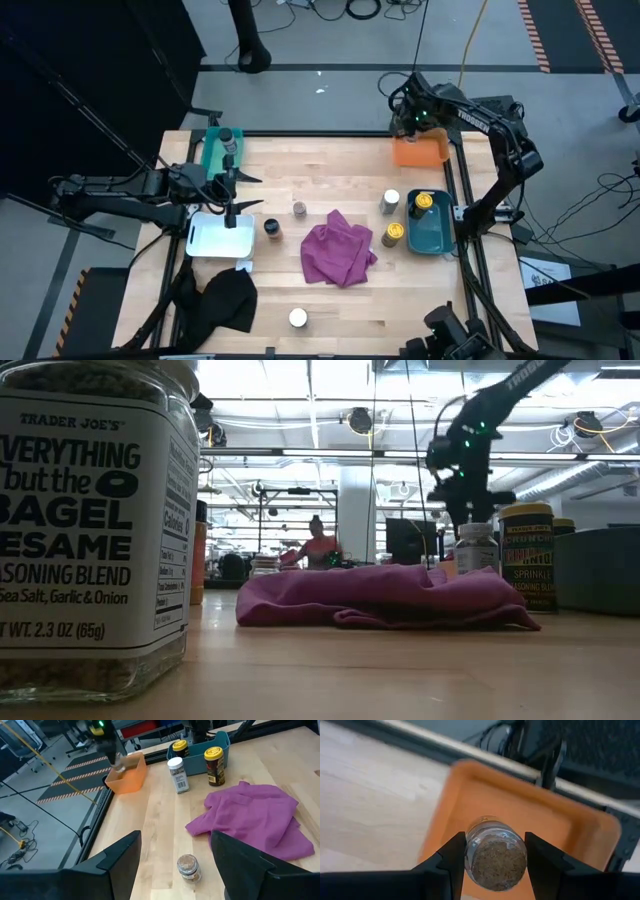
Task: Sort spices by type
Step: Put the right brown seasoning bottle into the orange bin
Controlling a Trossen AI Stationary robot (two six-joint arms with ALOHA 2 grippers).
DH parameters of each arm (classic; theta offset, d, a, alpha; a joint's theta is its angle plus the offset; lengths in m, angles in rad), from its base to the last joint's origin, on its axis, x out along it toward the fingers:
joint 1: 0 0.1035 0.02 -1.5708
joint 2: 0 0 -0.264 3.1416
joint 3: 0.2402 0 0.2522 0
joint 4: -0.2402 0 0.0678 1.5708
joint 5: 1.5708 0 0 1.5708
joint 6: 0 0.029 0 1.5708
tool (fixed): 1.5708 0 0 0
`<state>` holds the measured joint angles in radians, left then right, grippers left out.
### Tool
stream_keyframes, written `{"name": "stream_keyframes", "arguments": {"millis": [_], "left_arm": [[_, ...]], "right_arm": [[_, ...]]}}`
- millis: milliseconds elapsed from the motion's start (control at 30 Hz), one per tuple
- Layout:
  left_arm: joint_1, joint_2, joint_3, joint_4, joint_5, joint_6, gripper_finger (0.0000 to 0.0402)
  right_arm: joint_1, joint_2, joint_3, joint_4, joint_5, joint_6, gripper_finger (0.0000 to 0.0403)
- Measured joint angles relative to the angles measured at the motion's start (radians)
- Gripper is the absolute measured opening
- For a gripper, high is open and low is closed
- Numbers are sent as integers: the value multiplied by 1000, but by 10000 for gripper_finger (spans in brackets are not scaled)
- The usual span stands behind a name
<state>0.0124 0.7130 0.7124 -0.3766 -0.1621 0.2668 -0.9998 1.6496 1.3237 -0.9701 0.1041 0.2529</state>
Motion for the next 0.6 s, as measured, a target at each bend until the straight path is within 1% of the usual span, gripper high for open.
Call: {"name": "stream_keyframes", "arguments": {"millis": [167, 467, 600], "left_arm": [[0, 5, 0, 18, 0, 0, 246], [0, 7, 1, 22, 0, 1, 246], [0, 8, 1, 22, 0, 1, 246]], "right_arm": [[-13, 0, -70, 126, -2, 17, 146], [-12, 26, -119, 217, 0, 35, 146], [-6, 43, -136, 218, 0, 35, 146]]}}
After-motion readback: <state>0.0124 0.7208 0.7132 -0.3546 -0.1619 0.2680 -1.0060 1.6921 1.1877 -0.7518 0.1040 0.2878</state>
